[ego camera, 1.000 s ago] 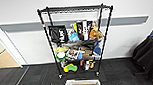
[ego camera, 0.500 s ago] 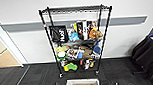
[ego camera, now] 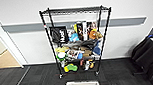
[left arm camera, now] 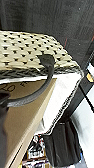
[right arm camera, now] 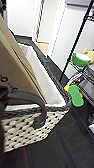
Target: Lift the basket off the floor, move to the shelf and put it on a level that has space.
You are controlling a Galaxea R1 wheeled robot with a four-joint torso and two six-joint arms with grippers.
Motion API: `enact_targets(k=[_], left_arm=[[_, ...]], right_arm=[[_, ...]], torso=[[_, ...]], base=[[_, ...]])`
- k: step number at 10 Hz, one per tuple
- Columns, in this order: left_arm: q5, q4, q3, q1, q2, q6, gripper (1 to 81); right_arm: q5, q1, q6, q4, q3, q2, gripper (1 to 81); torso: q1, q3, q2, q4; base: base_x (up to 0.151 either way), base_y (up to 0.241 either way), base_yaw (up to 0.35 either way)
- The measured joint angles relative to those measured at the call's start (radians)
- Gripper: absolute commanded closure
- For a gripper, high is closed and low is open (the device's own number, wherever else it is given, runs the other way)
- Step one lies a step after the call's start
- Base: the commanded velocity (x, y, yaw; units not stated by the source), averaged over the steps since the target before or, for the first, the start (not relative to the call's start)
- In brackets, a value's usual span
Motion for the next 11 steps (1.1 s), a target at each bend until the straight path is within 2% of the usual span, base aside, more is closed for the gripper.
enact_targets(k=[6, 11], left_arm=[[0.001, -0.001, 0.001, 0.054, -0.019, 0.008, 81.1], [-0.001, -0.001, 0.001, 0.076, -0.017, 0.014, 81.1]], right_arm=[[-0.015, -0.034, 0.001, 0.000, 0.000, -0.010, 81.1], [-0.017, -0.041, 0.001, 0.001, 0.000, -0.012, 81.1]], torso=[[-0.002, 0.136, -0.002, 0.000], [-0.011, 0.146, 0.007, 0.000]], base=[[0.000, 0.000, 0.000], [0.000, 0.000, 0.000]])
